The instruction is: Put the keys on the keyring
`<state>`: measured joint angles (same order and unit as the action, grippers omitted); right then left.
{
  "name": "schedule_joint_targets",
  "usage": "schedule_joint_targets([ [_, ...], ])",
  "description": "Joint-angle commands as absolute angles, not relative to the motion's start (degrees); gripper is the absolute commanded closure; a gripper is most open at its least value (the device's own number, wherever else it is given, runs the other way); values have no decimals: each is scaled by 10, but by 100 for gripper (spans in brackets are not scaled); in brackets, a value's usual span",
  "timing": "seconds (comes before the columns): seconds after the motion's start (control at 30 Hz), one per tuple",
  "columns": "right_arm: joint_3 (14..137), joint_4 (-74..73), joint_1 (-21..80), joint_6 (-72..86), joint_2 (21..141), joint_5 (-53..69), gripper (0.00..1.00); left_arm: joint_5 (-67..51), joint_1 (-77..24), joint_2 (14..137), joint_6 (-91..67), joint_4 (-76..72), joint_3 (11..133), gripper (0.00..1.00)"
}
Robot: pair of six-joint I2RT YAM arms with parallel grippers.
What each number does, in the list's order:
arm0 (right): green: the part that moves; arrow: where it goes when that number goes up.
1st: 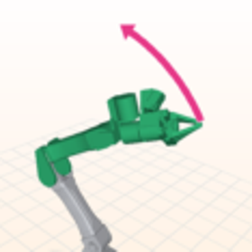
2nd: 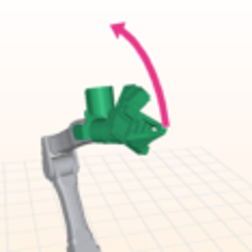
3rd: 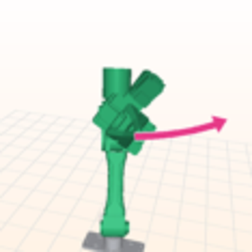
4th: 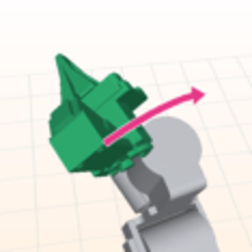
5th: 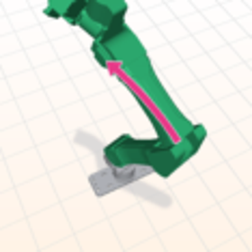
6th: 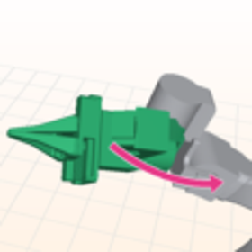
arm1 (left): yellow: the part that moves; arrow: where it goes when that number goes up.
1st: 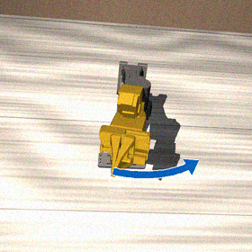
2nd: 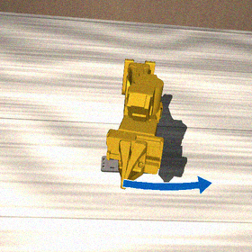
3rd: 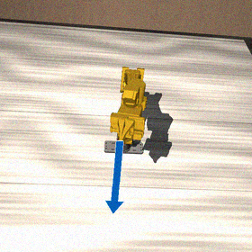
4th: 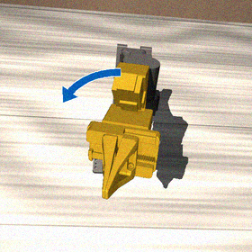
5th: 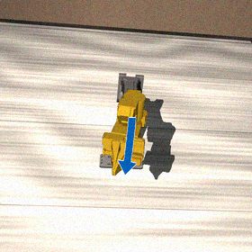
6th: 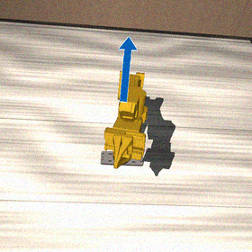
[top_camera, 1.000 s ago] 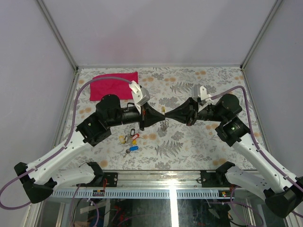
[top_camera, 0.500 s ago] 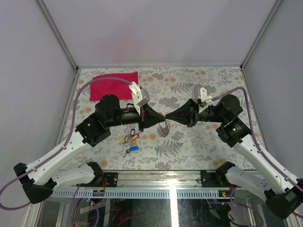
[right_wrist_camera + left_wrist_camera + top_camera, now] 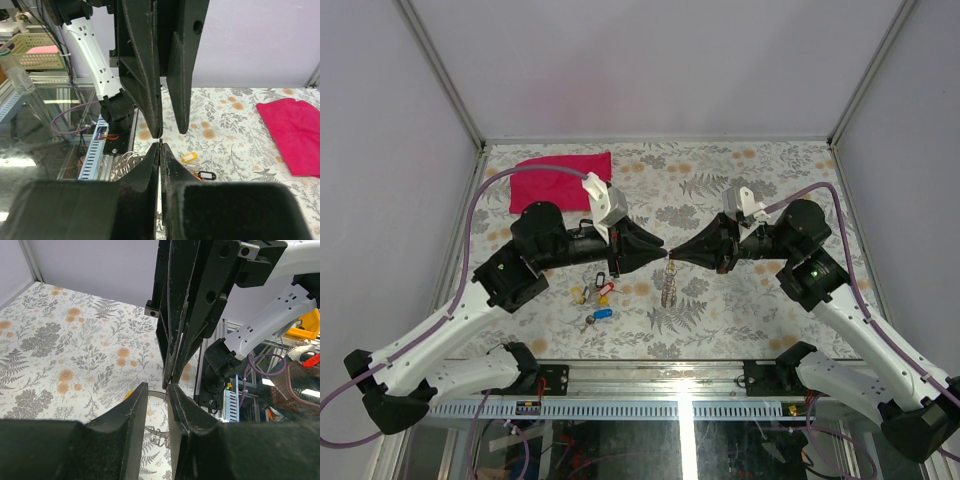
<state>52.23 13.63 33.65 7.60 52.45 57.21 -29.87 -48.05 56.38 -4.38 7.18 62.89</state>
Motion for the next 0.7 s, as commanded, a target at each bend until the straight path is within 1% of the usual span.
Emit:
schedule_joint_targets([
  [0.0,537,178,338,98,514,596,100,-315,-480,556,-30,29,632,76],
  [0.33,536,206,339,117,513,597,100,-372,-480,558,-23,29,631,75],
  [0.57,533,228,339,138,512,602,100,-381,-480,572,-23,28,637,75],
  [0.67,530,233,339,143,512,603,100,-386,-480,580,-25,28,641,76],
])
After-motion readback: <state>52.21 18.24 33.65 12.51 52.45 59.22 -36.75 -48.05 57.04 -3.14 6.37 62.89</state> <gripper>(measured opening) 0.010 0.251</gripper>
